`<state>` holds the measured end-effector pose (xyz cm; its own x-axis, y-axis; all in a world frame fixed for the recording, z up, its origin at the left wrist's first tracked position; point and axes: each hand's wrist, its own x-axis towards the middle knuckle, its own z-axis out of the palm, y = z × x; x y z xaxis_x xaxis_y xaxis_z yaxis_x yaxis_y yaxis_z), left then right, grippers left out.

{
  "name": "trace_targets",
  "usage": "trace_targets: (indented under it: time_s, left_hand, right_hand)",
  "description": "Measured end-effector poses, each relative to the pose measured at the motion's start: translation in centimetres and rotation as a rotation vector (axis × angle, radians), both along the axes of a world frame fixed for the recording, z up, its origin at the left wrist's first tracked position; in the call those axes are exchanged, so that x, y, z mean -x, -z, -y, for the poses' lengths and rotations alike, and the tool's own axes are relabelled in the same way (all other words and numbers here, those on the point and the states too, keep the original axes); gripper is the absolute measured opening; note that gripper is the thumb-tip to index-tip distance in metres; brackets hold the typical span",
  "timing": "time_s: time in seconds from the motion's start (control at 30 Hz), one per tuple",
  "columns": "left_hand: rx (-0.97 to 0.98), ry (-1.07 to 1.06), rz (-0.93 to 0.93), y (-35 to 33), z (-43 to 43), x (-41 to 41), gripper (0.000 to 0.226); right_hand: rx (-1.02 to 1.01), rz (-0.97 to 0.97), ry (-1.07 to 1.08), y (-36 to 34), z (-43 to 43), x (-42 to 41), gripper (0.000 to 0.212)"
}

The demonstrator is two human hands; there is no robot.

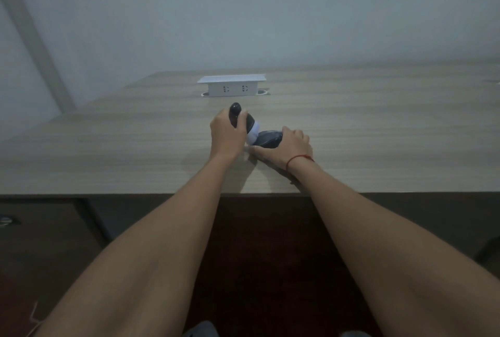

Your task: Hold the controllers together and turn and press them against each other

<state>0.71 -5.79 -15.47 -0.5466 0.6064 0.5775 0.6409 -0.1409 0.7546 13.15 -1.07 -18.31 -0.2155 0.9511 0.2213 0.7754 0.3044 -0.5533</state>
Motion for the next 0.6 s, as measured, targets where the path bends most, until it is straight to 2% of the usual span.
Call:
trace_targets:
  time_s: [0.13,0.27,0.33,0.43,0.5,0.6]
  left_hand:
    - [0.099,0.076,0.011,-0.1,-0.4,-0.3,0.030]
    - [0.178,-0.014,0.001,0.0,-0.5,0.3,0.030]
    - [0.148,-0.009,-0.014,-0.6,-0.5,0.4,0.030]
    - [0.092,0.088,0.089,-1.1,-0.4,-0.2,0.031]
    - [0.122,0.066,0.061,-0.8,-0.3,-0.4,0.032]
    - [0.175,0.017,0.032,-0.5,-0.3,0.1,0.031]
  right_hand:
    - [0.010,-0.020,-0.049,0.0,-0.5,0.0,0.097]
    - [0.038,-0.109,-0.083,-0.2,-0.5,-0.3,0.083]
    - [0.040,-0.098,-0.098,-0.2,-0.4,-0.4,0.081]
    - [0.005,-0.042,-0.083,0.0,-0.3,-0.1,0.091]
    - [-0.025,-0.004,-0.051,0.2,-0.3,0.2,0.102]
    - [-0.044,-0.007,-0.011,0.5,-0.6,0.2,0.105]
